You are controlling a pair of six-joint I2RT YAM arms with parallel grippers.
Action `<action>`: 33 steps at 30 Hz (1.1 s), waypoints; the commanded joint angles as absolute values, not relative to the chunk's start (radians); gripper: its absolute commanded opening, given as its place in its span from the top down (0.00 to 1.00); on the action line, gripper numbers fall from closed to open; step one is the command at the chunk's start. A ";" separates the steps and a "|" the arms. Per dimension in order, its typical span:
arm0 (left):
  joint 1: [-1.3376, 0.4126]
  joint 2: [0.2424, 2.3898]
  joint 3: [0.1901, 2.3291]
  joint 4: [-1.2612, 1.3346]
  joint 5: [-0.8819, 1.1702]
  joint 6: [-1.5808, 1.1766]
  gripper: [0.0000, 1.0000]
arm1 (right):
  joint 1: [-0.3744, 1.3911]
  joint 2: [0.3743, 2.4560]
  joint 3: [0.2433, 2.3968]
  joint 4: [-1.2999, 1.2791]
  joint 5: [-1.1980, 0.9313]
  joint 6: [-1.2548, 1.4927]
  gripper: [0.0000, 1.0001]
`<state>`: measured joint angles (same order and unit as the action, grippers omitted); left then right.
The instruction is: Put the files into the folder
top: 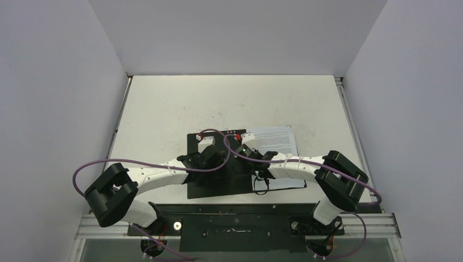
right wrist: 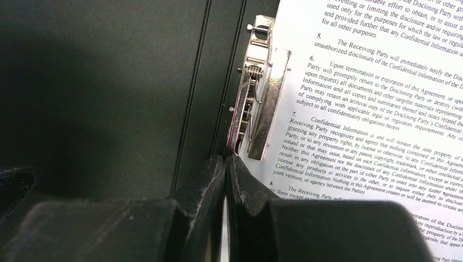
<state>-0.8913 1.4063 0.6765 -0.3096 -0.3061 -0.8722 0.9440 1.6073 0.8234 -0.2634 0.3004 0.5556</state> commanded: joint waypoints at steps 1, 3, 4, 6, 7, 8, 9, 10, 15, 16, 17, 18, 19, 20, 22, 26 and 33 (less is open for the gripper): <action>-0.896 1.448 0.647 -0.330 -0.248 -0.902 0.04 | 0.948 1.680 0.761 -0.380 0.272 0.578 0.95; -0.896 1.450 0.649 -0.330 -0.247 -0.902 0.03 | 0.949 1.680 0.759 -0.377 0.270 0.582 0.95; -0.896 1.452 0.650 -0.330 -0.247 -0.901 0.03 | 0.951 1.680 0.758 -0.375 0.267 0.584 0.95; -0.896 1.455 0.653 -0.328 -0.247 -0.899 0.03 | 0.955 1.676 0.755 -0.361 0.252 0.591 0.95; -0.896 1.456 0.654 -0.329 -0.247 -0.899 0.04 | 0.958 1.673 0.752 -0.349 0.242 0.595 0.95; -0.896 1.459 0.655 -0.328 -0.247 -0.898 0.04 | 0.959 1.668 0.750 -0.337 0.229 0.601 0.95; -0.895 1.460 0.655 -0.328 -0.245 -0.898 0.04 | 0.961 1.662 0.749 -0.328 0.221 0.605 0.95; -0.895 1.460 0.655 -0.327 -0.245 -0.898 0.03 | 0.962 1.657 0.750 -0.319 0.215 0.609 0.95; -0.896 1.458 0.651 -0.321 -0.241 -0.896 0.04 | 0.965 1.623 0.767 -0.298 0.194 0.625 0.94; -0.896 1.455 0.650 -0.321 -0.240 -0.896 0.04 | 0.965 1.617 0.774 -0.293 0.189 0.628 0.94; -0.896 1.454 0.647 -0.318 -0.239 -0.896 0.03 | 0.965 1.612 0.778 -0.289 0.186 0.630 0.94; -0.896 1.452 0.647 -0.318 -0.239 -0.896 0.04 | 0.965 1.610 0.784 -0.287 0.182 0.632 0.93; -0.896 1.450 0.646 -0.317 -0.238 -0.896 0.03 | 0.965 1.608 0.790 -0.284 0.180 0.634 0.93; -0.896 1.449 0.644 -0.316 -0.237 -0.896 0.04 | 0.965 1.606 0.796 -0.284 0.180 0.637 0.93; -0.896 1.447 0.641 -0.314 -0.236 -0.896 0.04 | 0.967 1.598 0.803 -0.275 0.179 0.643 0.93; -0.896 1.440 0.633 -0.308 -0.231 -0.896 0.04 | 0.966 1.578 0.821 -0.268 0.183 0.654 0.92; -0.897 1.436 0.629 -0.298 -0.224 -0.896 0.04 | 0.966 1.539 0.861 -0.289 0.213 0.655 0.88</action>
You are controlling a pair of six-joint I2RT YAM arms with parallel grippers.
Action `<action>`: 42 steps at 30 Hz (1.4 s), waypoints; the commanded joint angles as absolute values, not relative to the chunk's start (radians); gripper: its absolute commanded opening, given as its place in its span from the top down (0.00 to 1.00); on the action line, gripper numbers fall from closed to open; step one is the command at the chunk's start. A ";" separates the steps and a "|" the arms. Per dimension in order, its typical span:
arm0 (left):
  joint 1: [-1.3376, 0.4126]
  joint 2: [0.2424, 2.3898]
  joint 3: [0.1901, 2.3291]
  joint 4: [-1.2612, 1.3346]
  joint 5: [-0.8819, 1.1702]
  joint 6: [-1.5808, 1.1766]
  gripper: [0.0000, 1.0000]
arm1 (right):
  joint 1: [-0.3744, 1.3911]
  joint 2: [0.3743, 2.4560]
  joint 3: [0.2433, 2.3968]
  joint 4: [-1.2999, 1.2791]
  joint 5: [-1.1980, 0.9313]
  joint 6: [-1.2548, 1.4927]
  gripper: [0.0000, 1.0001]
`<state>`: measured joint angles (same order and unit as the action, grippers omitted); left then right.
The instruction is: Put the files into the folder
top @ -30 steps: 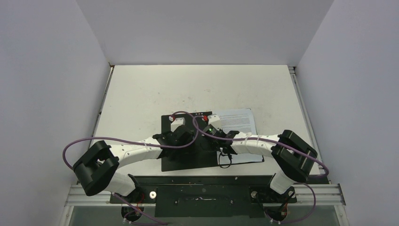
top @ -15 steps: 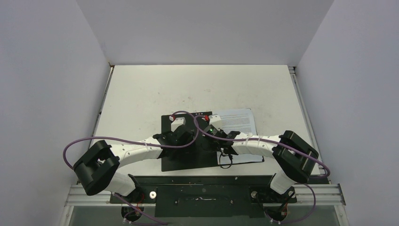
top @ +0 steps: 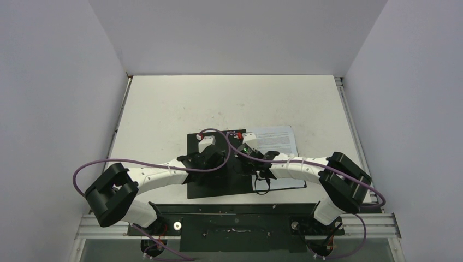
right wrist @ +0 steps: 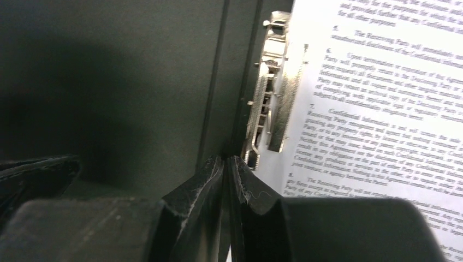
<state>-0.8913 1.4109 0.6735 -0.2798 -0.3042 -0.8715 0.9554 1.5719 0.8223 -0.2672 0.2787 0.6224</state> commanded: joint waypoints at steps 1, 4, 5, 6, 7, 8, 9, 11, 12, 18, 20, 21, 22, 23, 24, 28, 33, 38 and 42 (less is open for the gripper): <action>-0.896 1.435 0.628 -0.296 -0.223 -0.897 0.03 | 0.966 1.533 0.867 -0.293 0.220 0.656 0.87; -0.896 1.430 0.625 -0.292 -0.220 -0.894 0.03 | 0.966 1.506 0.882 -0.307 0.247 0.651 0.85; -0.897 1.428 0.624 -0.290 -0.217 -0.893 0.03 | 0.967 1.497 0.889 -0.314 0.256 0.646 0.84; -0.897 1.426 0.622 -0.289 -0.214 -0.892 0.04 | 0.967 1.488 0.897 -0.320 0.265 0.641 0.82; -0.897 1.425 0.624 -0.288 -0.211 -0.888 0.04 | 0.967 1.481 0.907 -0.329 0.277 0.637 0.81; -0.896 1.423 0.625 -0.289 -0.208 -0.886 0.03 | 0.967 1.474 0.917 -0.339 0.290 0.632 0.80; -0.897 1.419 0.627 -0.289 -0.205 -0.881 0.03 | 0.967 1.467 0.924 -0.347 0.301 0.627 0.78; -0.896 1.411 0.632 -0.294 -0.196 -0.873 0.03 | 0.966 1.455 0.942 -0.360 0.322 0.618 0.73; -0.897 1.405 0.637 -0.297 -0.192 -0.868 0.04 | 0.965 1.450 0.950 -0.365 0.333 0.614 0.69; -0.896 1.323 0.683 -0.363 -0.193 -0.839 0.04 | 0.956 1.438 0.992 -0.387 0.390 0.570 0.57; -0.895 1.281 0.701 -0.395 -0.198 -0.827 0.04 | 0.944 1.432 0.995 -0.380 0.403 0.563 0.51; -0.896 1.259 0.712 -0.410 -0.202 -0.822 0.04 | 0.940 1.431 0.994 -0.374 0.409 0.559 0.50; -0.896 1.233 0.722 -0.423 -0.206 -0.814 0.04 | 0.934 1.431 0.989 -0.364 0.405 0.549 0.49; -0.896 1.208 0.730 -0.435 -0.211 -0.806 0.04 | 0.931 1.433 0.986 -0.356 0.404 0.542 0.47; -0.895 1.185 0.738 -0.447 -0.217 -0.797 0.04 | 0.926 1.435 0.979 -0.346 0.399 0.539 0.44; -0.894 1.098 0.788 -0.505 -0.245 -0.743 0.04 | 0.894 1.453 0.953 -0.309 0.350 0.553 0.43; -0.892 1.023 0.852 -0.583 -0.283 -0.668 0.04 | 0.886 1.484 0.950 -0.299 0.353 0.573 0.45; -0.891 0.983 0.913 -0.655 -0.328 -0.595 0.04 | 0.881 1.524 0.962 -0.298 0.348 0.575 0.46; -0.890 0.958 0.965 -0.721 -0.349 -0.556 0.04 | 0.879 1.556 0.964 -0.290 0.343 0.580 0.46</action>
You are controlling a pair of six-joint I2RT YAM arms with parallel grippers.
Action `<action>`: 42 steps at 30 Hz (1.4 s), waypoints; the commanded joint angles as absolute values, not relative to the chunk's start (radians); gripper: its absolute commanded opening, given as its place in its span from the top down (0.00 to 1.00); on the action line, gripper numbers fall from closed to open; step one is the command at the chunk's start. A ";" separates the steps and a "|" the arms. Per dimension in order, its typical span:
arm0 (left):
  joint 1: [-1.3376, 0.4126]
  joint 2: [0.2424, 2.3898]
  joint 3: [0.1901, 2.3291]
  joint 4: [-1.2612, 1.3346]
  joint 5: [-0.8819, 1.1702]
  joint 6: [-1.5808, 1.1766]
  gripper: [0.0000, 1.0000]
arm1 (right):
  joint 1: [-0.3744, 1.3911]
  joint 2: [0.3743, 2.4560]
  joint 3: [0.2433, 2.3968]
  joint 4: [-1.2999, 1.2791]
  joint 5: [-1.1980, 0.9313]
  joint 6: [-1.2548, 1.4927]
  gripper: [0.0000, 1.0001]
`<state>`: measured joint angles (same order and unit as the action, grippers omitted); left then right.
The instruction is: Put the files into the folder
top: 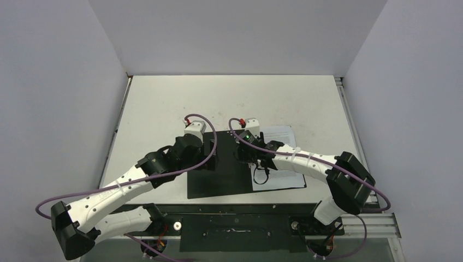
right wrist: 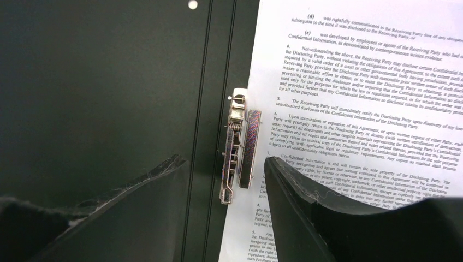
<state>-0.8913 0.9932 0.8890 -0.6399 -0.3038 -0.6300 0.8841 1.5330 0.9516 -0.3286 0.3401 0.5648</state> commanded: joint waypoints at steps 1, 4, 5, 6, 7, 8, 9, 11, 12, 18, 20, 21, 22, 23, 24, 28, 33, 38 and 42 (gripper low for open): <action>-0.890 0.946 0.972 -0.728 -0.347 -0.545 0.04 | 0.878 1.561 0.962 -0.285 0.340 0.582 0.46; -0.891 0.906 0.989 -0.742 -0.350 -0.498 0.04 | 0.869 1.584 0.954 -0.273 0.321 0.591 0.48; -0.891 0.894 0.989 -0.742 -0.354 -0.488 0.04 | 0.868 1.592 0.954 -0.268 0.317 0.594 0.48; -0.891 0.883 0.987 -0.743 -0.362 -0.468 0.04 | 0.867 1.598 0.952 -0.265 0.313 0.597 0.49; -0.891 0.876 0.984 -0.746 -0.369 -0.459 0.04 | 0.867 1.604 0.951 -0.259 0.310 0.598 0.50; -0.891 0.872 0.980 -0.748 -0.372 -0.452 0.04 | 0.865 1.612 0.953 -0.256 0.307 0.599 0.51; -0.891 0.865 0.971 -0.744 -0.372 -0.442 0.04 | 0.866 1.619 0.955 -0.251 0.302 0.599 0.52; -0.891 0.856 0.943 -0.723 -0.370 -0.436 0.04 | 0.863 1.638 0.963 -0.250 0.297 0.599 0.55; -0.889 0.854 0.925 -0.708 -0.368 -0.431 0.04 | 0.862 1.647 0.968 -0.252 0.296 0.600 0.56; -0.882 0.865 0.905 -0.725 -0.362 -0.444 0.04 | 0.854 1.670 0.956 -0.246 0.320 0.611 0.59; -0.881 0.858 0.902 -0.722 -0.359 -0.446 0.04 | 0.850 1.673 0.951 -0.235 0.312 0.612 0.61; -0.881 0.855 0.902 -0.720 -0.360 -0.446 0.04 | 0.849 1.676 0.952 -0.234 0.308 0.612 0.63; -0.881 0.854 0.902 -0.720 -0.360 -0.446 0.04 | 0.849 1.680 0.954 -0.233 0.307 0.611 0.63; -0.880 0.853 0.902 -0.718 -0.360 -0.446 0.04 | 0.849 1.683 0.957 -0.232 0.306 0.611 0.64; -0.879 0.851 0.902 -0.718 -0.361 -0.446 0.04 | 0.848 1.688 0.959 -0.232 0.306 0.611 0.65; -0.872 0.852 0.898 -0.718 -0.359 -0.445 0.04 | 0.847 1.703 0.966 -0.228 0.306 0.608 0.67; -0.863 0.855 0.896 -0.719 -0.353 -0.449 0.04 | 0.847 1.718 0.964 -0.216 0.298 0.611 0.71; -0.858 0.852 0.894 -0.718 -0.348 -0.451 0.04 | 0.848 1.725 0.959 -0.216 0.304 0.611 0.76; -0.855 0.852 0.892 -0.719 -0.345 -0.453 0.04 | 0.850 1.726 0.952 -0.222 0.312 0.611 0.79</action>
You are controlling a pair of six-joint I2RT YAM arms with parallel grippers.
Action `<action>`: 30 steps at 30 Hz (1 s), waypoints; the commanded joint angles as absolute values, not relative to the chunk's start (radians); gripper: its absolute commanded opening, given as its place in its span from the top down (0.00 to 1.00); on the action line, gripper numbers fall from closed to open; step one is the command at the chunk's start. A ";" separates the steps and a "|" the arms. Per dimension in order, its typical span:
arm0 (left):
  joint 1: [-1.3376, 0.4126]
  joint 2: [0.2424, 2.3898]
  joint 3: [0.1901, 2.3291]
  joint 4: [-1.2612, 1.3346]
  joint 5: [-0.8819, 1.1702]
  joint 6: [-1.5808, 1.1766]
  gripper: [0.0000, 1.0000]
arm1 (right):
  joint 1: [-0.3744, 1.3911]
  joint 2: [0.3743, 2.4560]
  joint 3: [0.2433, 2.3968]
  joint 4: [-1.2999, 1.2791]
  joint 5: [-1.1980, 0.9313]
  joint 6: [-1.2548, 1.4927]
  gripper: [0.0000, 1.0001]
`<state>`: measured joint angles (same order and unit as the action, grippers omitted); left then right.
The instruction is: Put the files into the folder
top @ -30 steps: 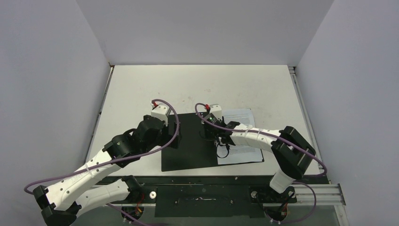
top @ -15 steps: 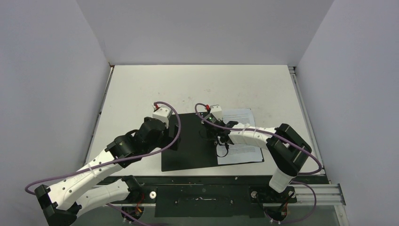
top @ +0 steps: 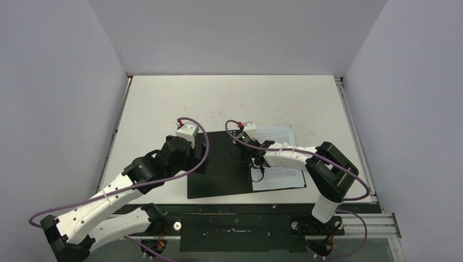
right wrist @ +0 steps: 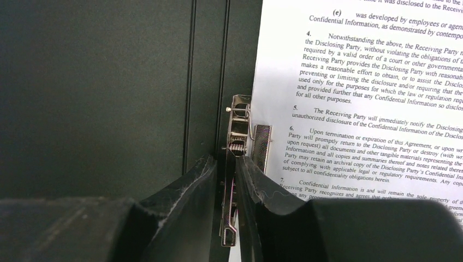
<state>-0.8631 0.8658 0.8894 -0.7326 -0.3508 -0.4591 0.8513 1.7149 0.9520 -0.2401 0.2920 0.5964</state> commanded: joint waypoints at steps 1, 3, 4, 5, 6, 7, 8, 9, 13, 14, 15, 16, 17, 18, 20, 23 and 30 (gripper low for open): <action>-0.855 0.851 0.893 -0.718 -0.345 -0.453 0.04 | 0.851 1.727 0.950 -0.226 0.318 0.611 0.80; -0.855 0.849 0.893 -0.718 -0.345 -0.452 0.04 | 0.855 1.729 0.950 -0.235 0.336 0.610 0.82; -0.854 0.848 0.893 -0.719 -0.344 -0.454 0.04 | 0.856 1.730 0.948 -0.240 0.347 0.609 0.83; -0.854 0.848 0.892 -0.718 -0.344 -0.455 0.04 | 0.857 1.730 0.947 -0.245 0.357 0.609 0.85; -0.854 0.847 0.892 -0.718 -0.342 -0.456 0.04 | 0.859 1.732 0.946 -0.247 0.364 0.610 0.87; -0.854 0.846 0.892 -0.717 -0.342 -0.457 0.04 | 0.860 1.732 0.945 -0.248 0.371 0.612 0.89; -0.854 0.845 0.892 -0.718 -0.341 -0.457 0.04 | 0.862 1.732 0.944 -0.248 0.377 0.614 0.91; -0.854 0.846 0.893 -0.718 -0.341 -0.459 0.04 | 0.865 1.734 0.943 -0.249 0.381 0.615 0.93; -0.854 0.837 0.890 -0.719 -0.342 -0.465 0.04 | 0.872 1.751 0.954 -0.253 0.383 0.614 0.95; -0.854 0.833 0.890 -0.718 -0.342 -0.466 0.04 | 0.874 1.753 0.960 -0.258 0.385 0.616 0.95; -0.854 0.831 0.890 -0.717 -0.342 -0.466 0.04 | 0.874 1.750 0.963 -0.258 0.386 0.616 0.95; -0.854 0.830 0.890 -0.716 -0.341 -0.469 0.04 | 0.875 1.744 0.963 -0.257 0.387 0.617 0.95; -0.854 0.829 0.890 -0.715 -0.341 -0.469 0.04 | 0.874 1.732 0.961 -0.253 0.389 0.619 0.95; -0.854 0.829 0.890 -0.715 -0.341 -0.470 0.04 | 0.874 1.719 0.960 -0.249 0.391 0.621 0.95; -0.854 0.830 0.891 -0.715 -0.341 -0.473 0.04 | 0.876 1.694 0.963 -0.248 0.399 0.620 0.95; -0.854 0.829 0.891 -0.716 -0.346 -0.488 0.04 | 0.874 1.663 0.982 -0.264 0.411 0.614 0.95; -0.854 0.813 0.897 -0.720 -0.394 -0.540 0.04 | 0.871 1.597 0.998 -0.287 0.448 0.594 0.95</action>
<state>-0.8600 0.8375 0.8852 -0.7330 -0.3542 -0.5007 0.8711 1.6928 0.9524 -0.2890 0.3801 0.6121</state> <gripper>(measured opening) 0.965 0.096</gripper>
